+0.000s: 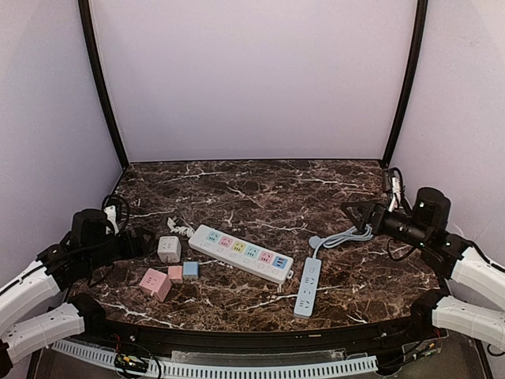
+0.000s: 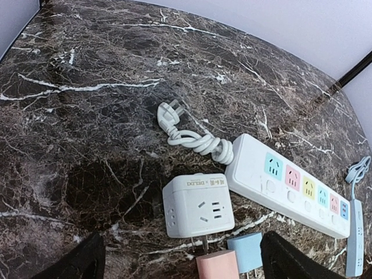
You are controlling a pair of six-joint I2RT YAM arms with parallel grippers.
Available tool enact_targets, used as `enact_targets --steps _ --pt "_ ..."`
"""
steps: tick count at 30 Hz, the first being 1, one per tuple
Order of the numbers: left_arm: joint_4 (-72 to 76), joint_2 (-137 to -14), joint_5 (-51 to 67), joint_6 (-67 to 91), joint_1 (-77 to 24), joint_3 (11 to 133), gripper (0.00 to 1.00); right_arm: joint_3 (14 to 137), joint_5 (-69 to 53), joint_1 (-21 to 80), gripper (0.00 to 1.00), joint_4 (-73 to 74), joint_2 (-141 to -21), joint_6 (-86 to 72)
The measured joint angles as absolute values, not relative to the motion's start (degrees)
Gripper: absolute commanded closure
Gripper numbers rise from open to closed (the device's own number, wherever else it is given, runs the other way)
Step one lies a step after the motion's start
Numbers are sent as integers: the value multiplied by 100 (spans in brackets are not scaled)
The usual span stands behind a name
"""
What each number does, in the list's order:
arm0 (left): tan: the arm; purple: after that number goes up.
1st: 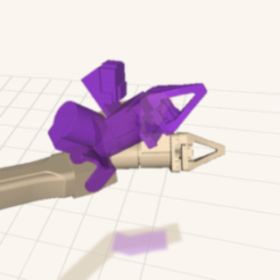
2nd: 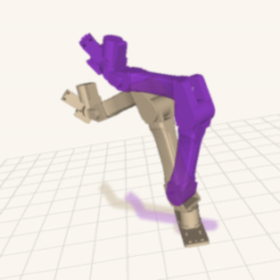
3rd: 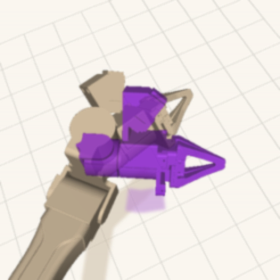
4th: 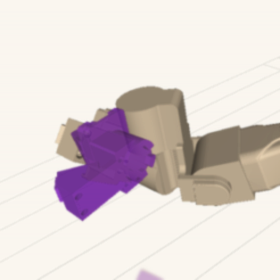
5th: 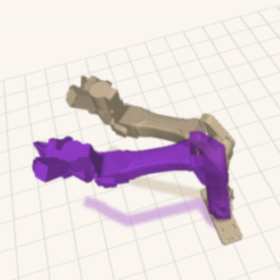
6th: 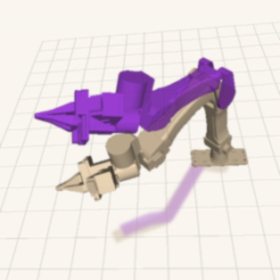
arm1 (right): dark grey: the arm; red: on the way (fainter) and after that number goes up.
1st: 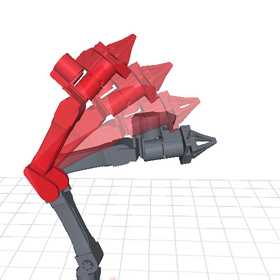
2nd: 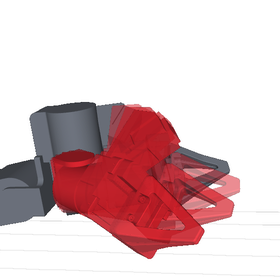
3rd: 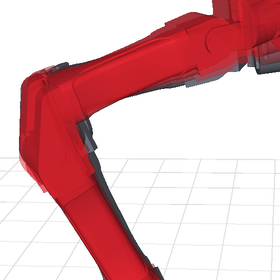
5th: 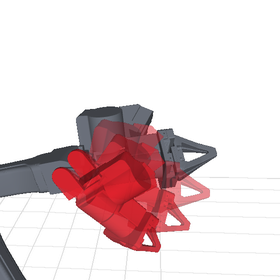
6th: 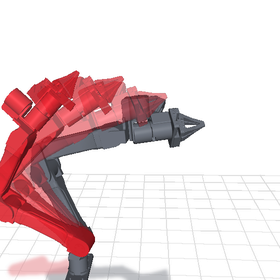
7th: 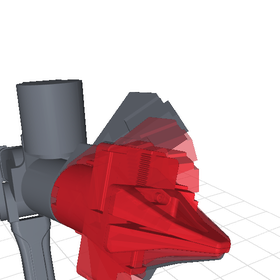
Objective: Insert the plug
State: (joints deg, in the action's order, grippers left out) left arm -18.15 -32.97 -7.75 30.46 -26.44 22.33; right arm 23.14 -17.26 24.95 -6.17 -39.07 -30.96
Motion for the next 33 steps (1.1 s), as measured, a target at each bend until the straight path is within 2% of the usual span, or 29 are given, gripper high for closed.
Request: enact_targets --steps 3,16,25,33 --pt "-1918 -3369 -849 3100 -2805 2233 14 2447 -1463 2838 1 -360 -4047 -3092" --pt "-1887 -4259 -1087 3284 -3712 2246 17 3044 -3 4381 1 71 -5282 -3061" --pt "-1173 -5579 -1428 3323 -3787 2416 18 3214 591 4847 2 82 -5898 -3052" --pt "-473 -6602 -1684 3352 -3800 2635 23 3299 808 5024 2 84 -6029 -3052"
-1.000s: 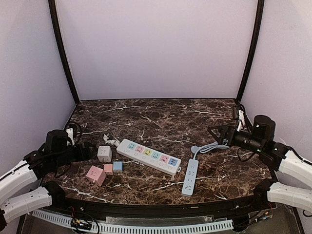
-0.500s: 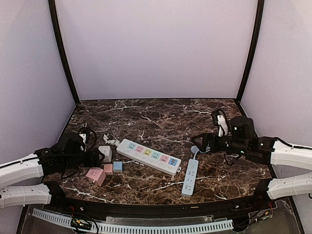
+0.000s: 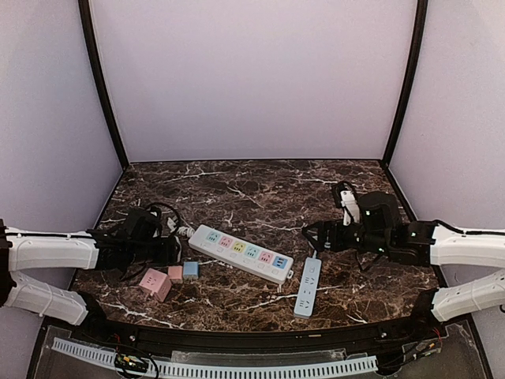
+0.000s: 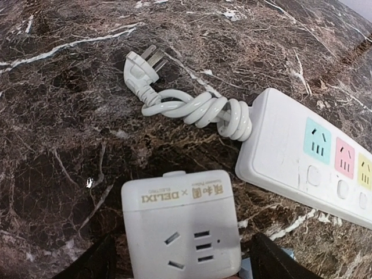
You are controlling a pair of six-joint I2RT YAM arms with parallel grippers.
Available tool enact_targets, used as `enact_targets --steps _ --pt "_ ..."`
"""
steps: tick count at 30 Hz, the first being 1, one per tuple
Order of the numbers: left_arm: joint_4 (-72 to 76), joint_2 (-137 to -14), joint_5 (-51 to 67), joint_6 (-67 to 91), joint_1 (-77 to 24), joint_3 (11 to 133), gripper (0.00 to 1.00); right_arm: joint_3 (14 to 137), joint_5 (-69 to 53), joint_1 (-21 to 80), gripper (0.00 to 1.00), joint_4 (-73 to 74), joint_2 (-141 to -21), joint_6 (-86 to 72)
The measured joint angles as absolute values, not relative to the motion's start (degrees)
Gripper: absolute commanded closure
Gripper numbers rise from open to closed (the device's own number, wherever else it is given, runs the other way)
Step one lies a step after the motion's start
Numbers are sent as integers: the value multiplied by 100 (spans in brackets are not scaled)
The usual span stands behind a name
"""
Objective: Insert the plug
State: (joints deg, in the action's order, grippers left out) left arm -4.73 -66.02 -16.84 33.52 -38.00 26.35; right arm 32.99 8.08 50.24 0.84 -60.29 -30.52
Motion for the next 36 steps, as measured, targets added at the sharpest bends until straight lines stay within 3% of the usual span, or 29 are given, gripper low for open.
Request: enact_targets --steps 5,7,10,13,25,36 --pt "-174 -7013 -1763 3341 -3820 2746 28 3308 897 5074 1 78 -6038 -3052" --pt "-134 -7157 -1817 3326 -3822 2818 34 3308 913 5087 1 80 -6053 -3055" --pt "-69 -7391 -1907 3308 -3824 2930 55 3310 917 5113 1 78 -6082 -3055" --pt "-38 -7467 -1929 3199 -3850 3013 62 3310 921 5129 1 80 -6112 -3055" --pt "-191 -6396 -1273 2038 -3903 3282 65 3667 325 5177 1 -189 -6292 -3052" --pt "1039 -6180 1022 1240 -3924 3277 65 3693 -1138 5186 1 -1022 -6329 -2711"
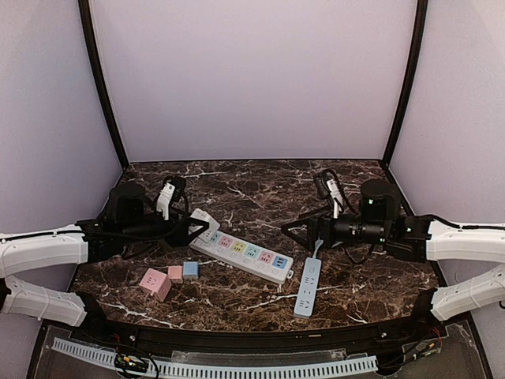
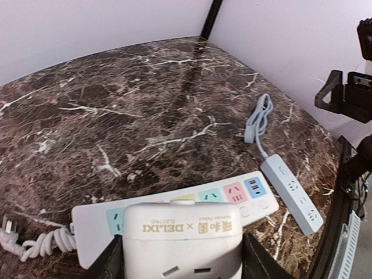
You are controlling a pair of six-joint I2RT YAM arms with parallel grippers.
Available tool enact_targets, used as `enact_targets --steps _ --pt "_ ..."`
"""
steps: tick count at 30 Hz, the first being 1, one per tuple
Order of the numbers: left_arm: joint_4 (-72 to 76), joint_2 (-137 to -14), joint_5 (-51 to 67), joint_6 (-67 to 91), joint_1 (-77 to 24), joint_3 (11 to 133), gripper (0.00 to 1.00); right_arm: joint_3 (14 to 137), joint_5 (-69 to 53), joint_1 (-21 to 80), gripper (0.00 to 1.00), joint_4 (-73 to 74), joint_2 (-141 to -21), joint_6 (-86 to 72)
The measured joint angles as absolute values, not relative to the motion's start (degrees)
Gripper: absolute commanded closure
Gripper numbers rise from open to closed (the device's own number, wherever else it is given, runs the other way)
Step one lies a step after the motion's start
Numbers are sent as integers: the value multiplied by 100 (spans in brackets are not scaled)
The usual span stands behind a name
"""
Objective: Insert the plug
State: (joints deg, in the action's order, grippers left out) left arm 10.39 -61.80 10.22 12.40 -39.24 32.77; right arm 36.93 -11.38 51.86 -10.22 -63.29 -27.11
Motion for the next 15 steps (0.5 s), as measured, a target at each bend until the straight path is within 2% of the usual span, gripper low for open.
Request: enact_targets --steps 7,15 --pt "1745 -6556 2585 1317 -3929 3328 65 3323 -2338 5188 1 -1968 -6361 -2056" --pt "2628 -6761 4027 1625 -3929 3489 65 3594 -3157 5258 1 -2403 -6877 -1354"
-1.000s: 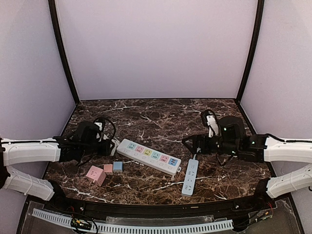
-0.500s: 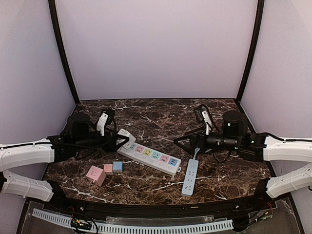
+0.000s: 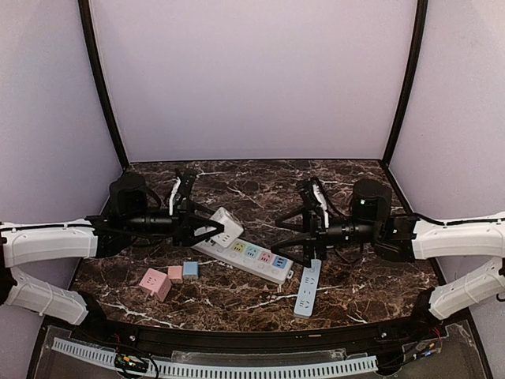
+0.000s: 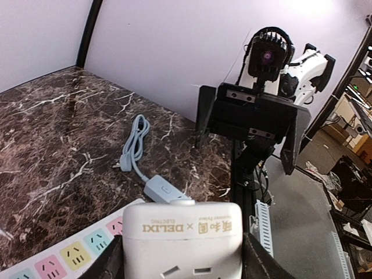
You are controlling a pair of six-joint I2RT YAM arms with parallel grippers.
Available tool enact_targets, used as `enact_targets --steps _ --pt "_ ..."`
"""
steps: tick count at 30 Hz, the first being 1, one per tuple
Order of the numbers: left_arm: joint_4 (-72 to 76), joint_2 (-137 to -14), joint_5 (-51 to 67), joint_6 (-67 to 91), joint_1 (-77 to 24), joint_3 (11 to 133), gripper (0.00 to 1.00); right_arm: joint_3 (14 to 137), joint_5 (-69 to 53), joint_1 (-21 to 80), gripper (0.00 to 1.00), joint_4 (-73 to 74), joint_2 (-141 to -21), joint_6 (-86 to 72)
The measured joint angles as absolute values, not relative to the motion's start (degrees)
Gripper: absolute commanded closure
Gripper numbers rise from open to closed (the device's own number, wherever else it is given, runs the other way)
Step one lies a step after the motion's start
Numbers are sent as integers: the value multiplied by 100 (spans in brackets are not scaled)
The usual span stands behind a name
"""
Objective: Insert the plug
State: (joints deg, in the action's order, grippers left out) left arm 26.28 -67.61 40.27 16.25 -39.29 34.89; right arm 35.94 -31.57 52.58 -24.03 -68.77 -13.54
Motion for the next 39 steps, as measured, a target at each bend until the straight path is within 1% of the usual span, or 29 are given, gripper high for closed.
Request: enact_targets --steps 6,12,20,24,26,32,33,36,38,39 --pt "3111 -6991 4657 1837 -3940 3564 65 4318 -3269 5472 1 -2265 -7522 -908" --pt "3387 -7194 4974 1931 -3946 3564 65 4904 -3194 5614 4 -2053 -8060 -687" --pt "3527 -7384 5157 1931 -3955 3564 65 5435 -3170 5664 10 -1669 -8624 -604" --pt "3566 -7474 5194 1929 -3955 3564 65 5638 -3181 5763 15 -1549 -8792 -548" --pt "3579 -7518 5256 1927 -3955 3566 65 5736 -3190 5815 20 -1444 -8866 -506" --pt "3610 -7537 5358 1894 -3968 3564 65 5927 -3190 5835 40 -1214 -9052 -473" --pt "3614 -7537 5358 1876 -3968 3566 65 5940 -3190 5833 45 -1194 -9072 -462" --pt "3612 -7542 5400 1782 -3964 3564 64 5970 -3221 5828 64 -1135 -9089 -523" --pt "3610 -7544 5398 1756 -3964 3564 59 5992 -3227 5826 77 -1100 -9089 -491" --pt "3607 -7544 5393 1743 -3964 3564 52 6001 -3225 5826 82 -1074 -9089 -482"
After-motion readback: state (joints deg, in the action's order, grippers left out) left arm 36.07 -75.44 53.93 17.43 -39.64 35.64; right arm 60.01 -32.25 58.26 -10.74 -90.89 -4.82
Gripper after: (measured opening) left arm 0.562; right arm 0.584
